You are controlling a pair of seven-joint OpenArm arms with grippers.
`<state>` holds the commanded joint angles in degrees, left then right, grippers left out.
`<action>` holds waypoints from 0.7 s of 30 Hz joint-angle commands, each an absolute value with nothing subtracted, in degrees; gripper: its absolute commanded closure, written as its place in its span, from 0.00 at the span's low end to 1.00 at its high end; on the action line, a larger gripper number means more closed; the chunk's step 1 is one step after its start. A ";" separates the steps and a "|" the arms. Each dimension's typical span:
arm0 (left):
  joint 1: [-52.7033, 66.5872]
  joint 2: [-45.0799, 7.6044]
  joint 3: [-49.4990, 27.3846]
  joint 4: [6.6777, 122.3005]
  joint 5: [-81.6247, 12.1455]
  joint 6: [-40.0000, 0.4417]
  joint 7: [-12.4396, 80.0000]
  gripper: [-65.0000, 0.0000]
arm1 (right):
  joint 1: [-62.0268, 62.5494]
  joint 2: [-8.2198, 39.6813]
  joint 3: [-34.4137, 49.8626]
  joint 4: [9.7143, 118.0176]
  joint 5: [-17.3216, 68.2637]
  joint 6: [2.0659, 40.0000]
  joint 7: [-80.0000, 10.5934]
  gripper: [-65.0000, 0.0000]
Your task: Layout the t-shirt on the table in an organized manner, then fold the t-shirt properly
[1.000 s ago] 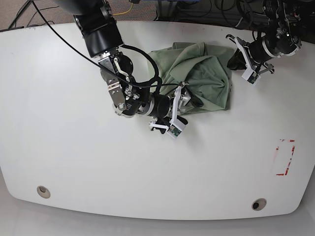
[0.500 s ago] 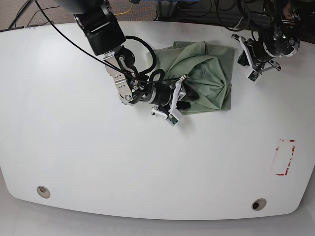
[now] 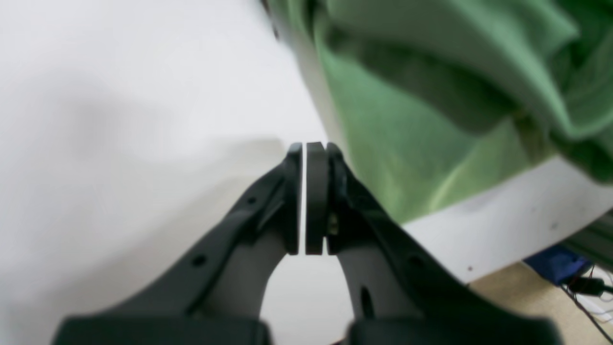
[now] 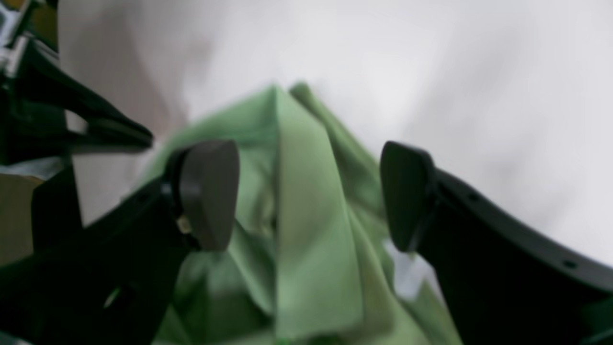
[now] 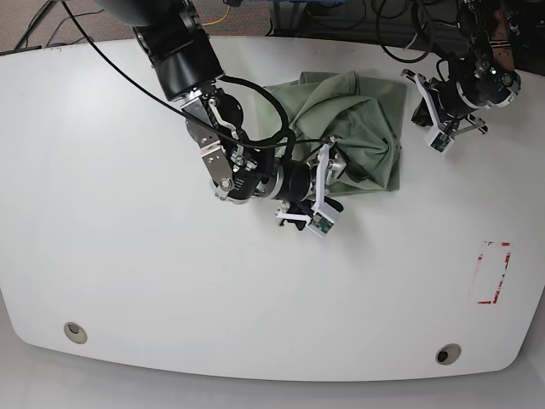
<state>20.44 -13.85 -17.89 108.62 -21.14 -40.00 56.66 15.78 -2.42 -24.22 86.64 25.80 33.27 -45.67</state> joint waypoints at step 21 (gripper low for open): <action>19.47 -13.85 -17.89 108.26 -20.97 -40.00 56.75 1.00 | 17.19 -2.95 -24.57 71.52 25.71 33.89 -36.18 0.31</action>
